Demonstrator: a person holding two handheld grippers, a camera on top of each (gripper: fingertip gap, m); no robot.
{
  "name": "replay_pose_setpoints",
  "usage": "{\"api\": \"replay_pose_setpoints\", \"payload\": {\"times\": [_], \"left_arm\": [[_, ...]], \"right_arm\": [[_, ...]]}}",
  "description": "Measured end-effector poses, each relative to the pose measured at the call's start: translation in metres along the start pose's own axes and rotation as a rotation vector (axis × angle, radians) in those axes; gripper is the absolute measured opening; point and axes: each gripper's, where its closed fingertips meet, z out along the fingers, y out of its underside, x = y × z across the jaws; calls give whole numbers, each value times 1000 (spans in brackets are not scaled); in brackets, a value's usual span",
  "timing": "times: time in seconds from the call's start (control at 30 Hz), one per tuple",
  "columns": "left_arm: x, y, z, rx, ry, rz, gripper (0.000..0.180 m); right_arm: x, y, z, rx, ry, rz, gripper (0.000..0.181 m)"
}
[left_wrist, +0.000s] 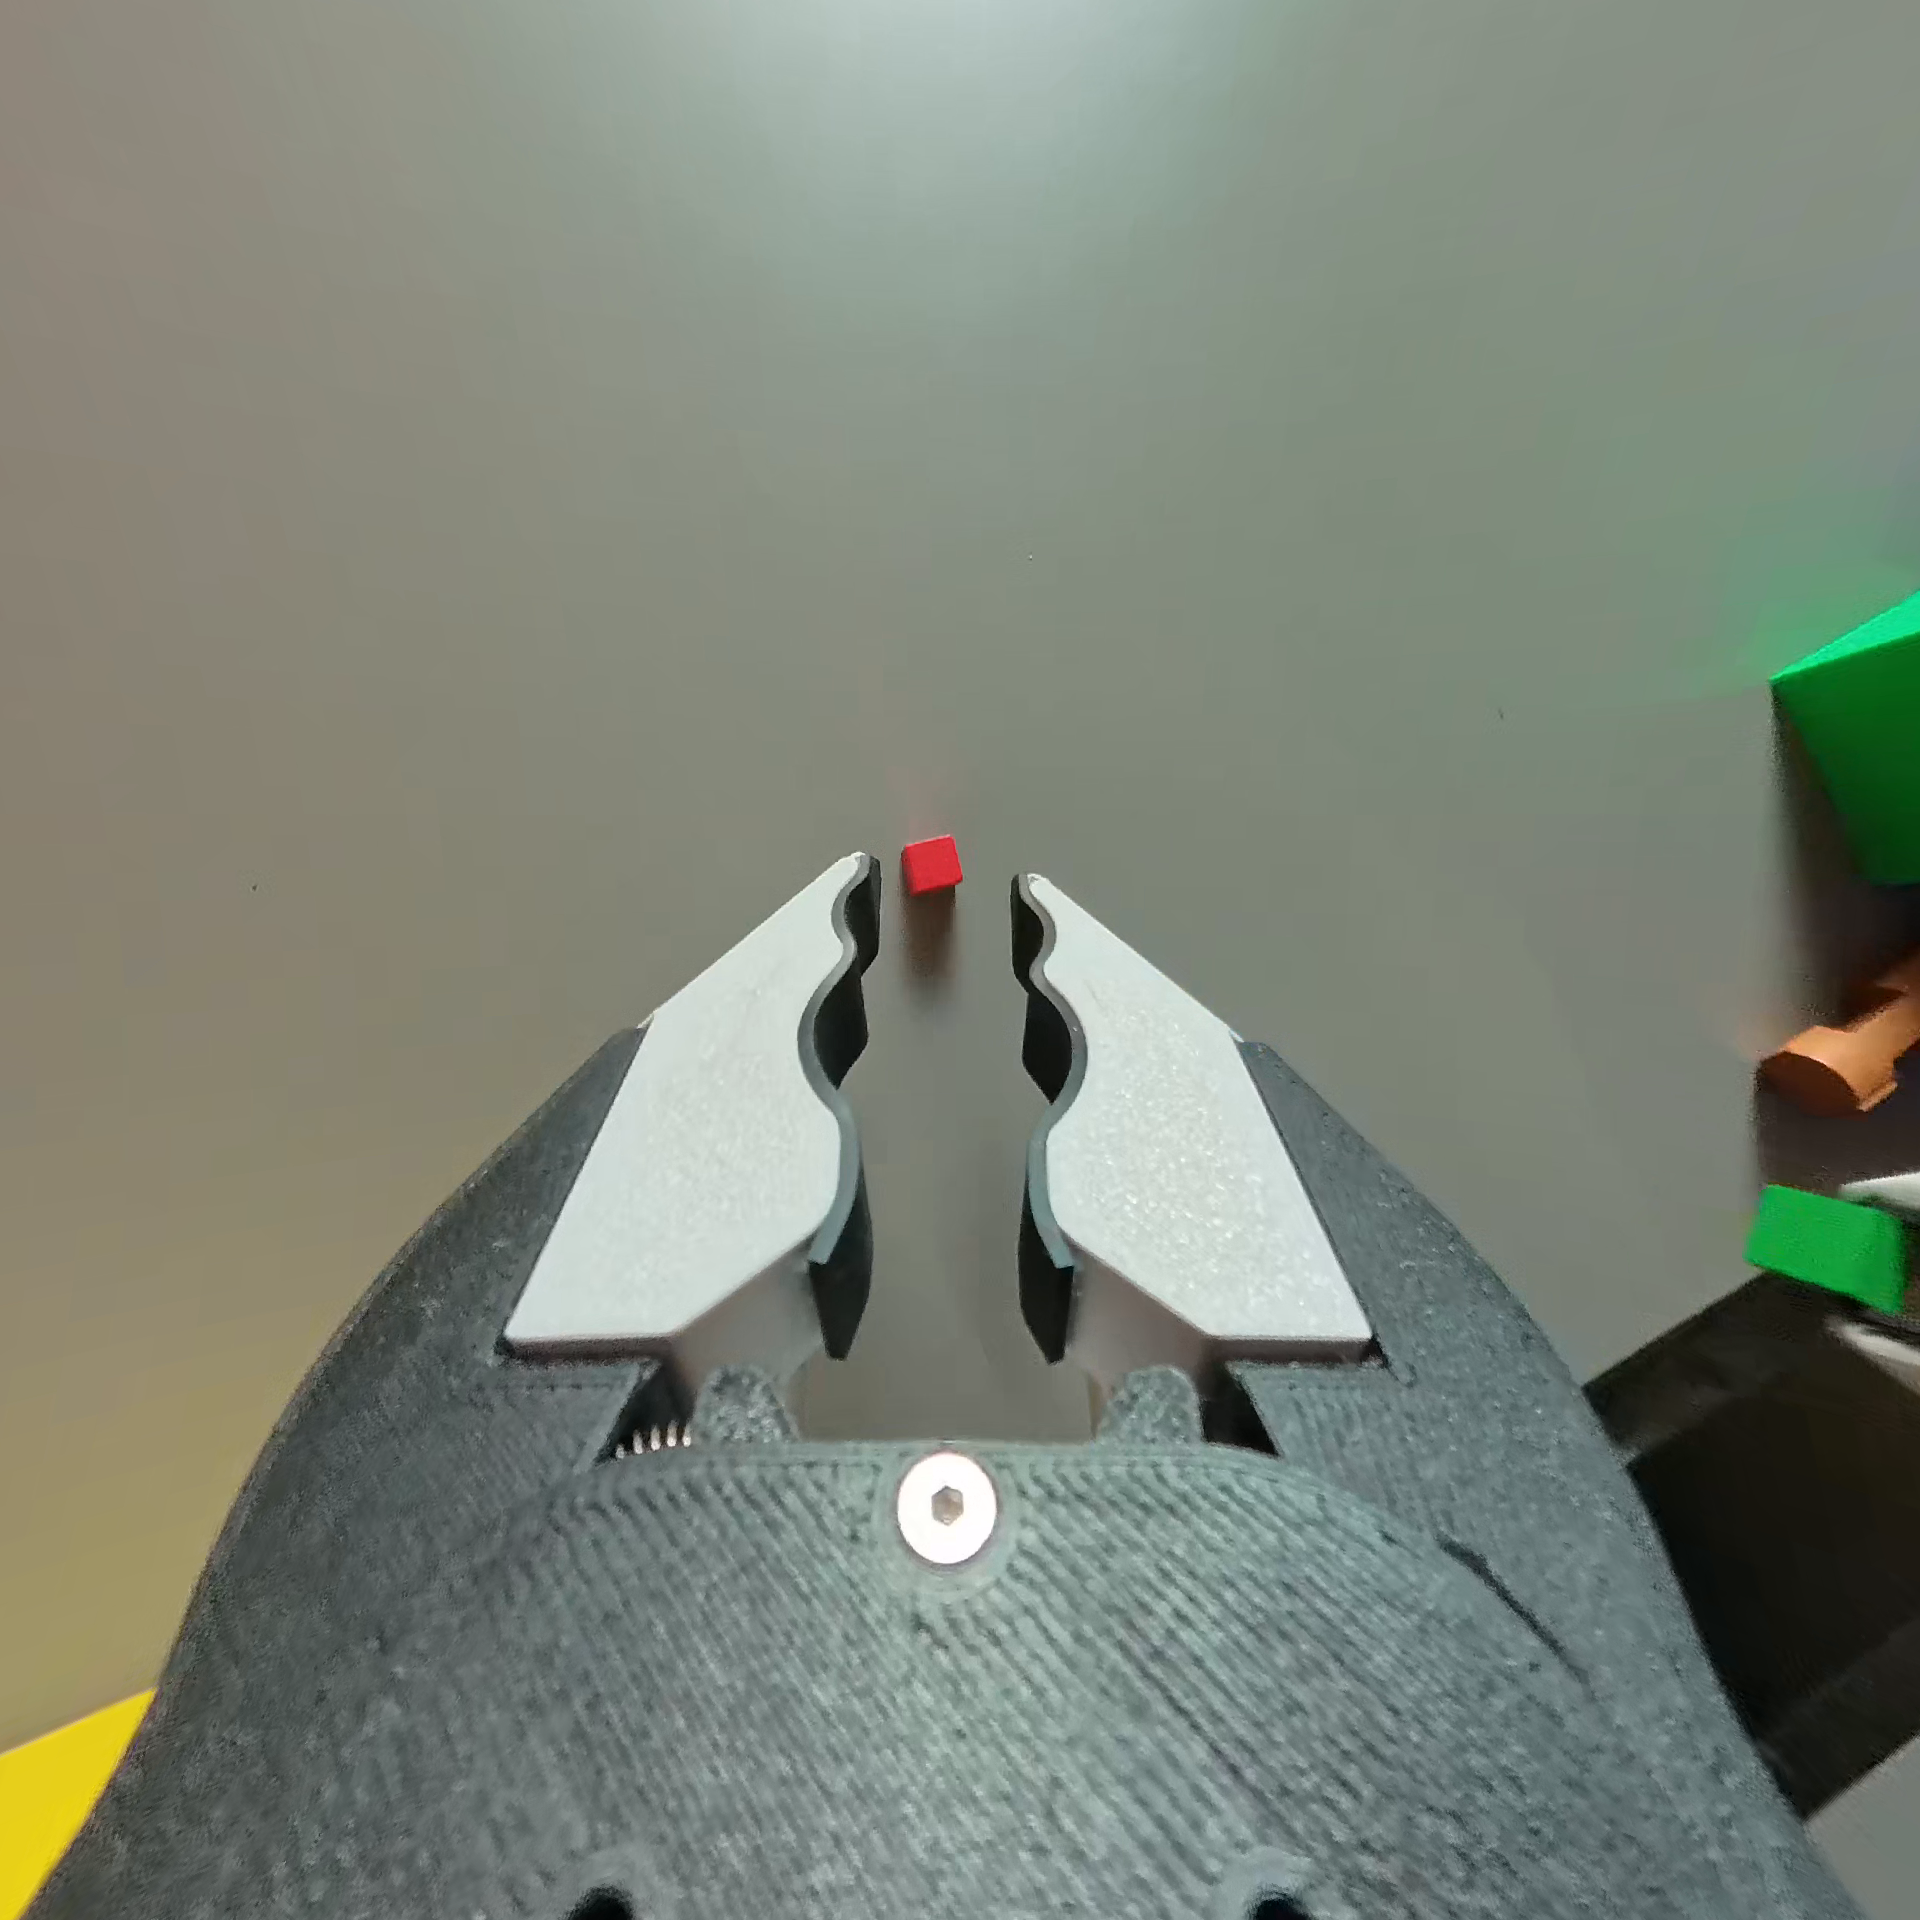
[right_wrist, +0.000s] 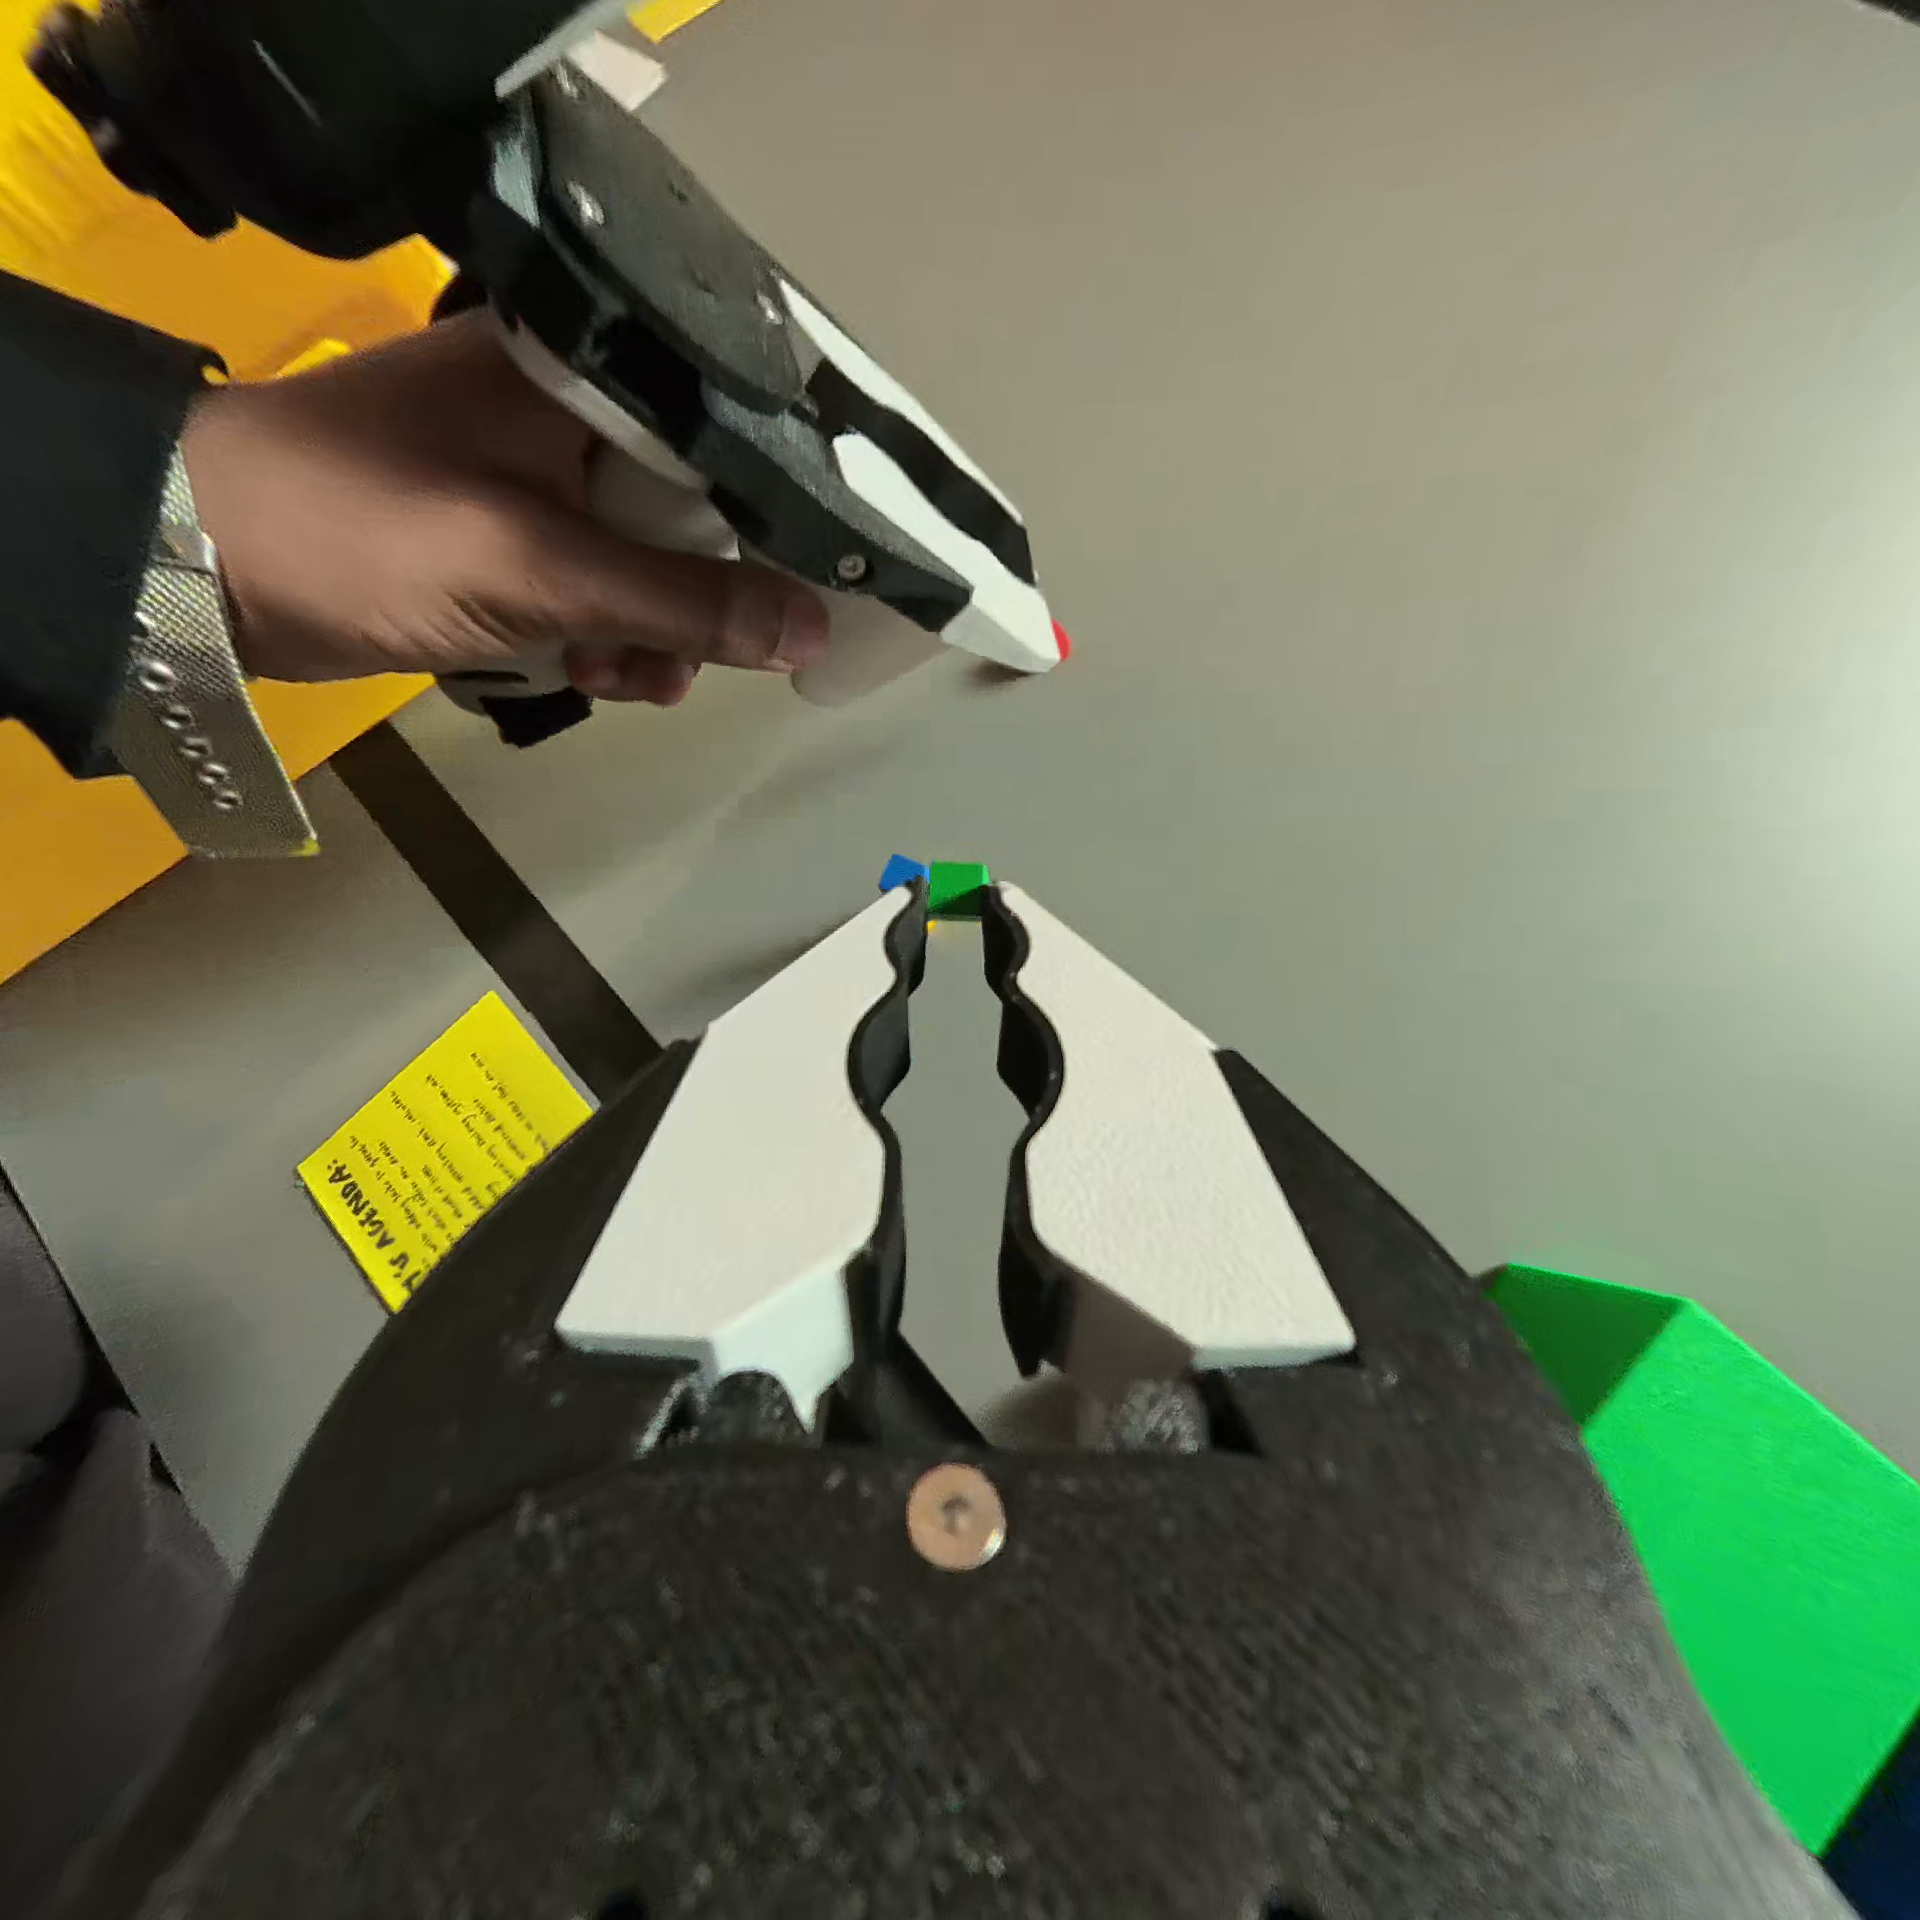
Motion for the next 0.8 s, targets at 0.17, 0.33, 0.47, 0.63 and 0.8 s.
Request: {"api": "replay_pose_setpoints", "payload": {"times": [0.17, 0.33, 0.47, 0.63, 0.8], "left_arm": [[-8, 8, 16, -54, -53, 64, 8], [-1, 2, -6, -9, 1, 56, 8], [14, 6, -38, 26, 60, 48, 7], [31, 22, -68, 35, 96, 51, 8], [42, 32, -79, 31, 110, 61, 7]], "right_arm": [[8, 1, -2, 1, 5, 22, 9], [2, 4, 9, -14, -37, 16, 9], [-5, 8, 24, -44, -75, -15, 9], [-13, 15, 38, -72, -109, -33, 9], [-16, 16, 43, -82, -115, -53, 9]]}}
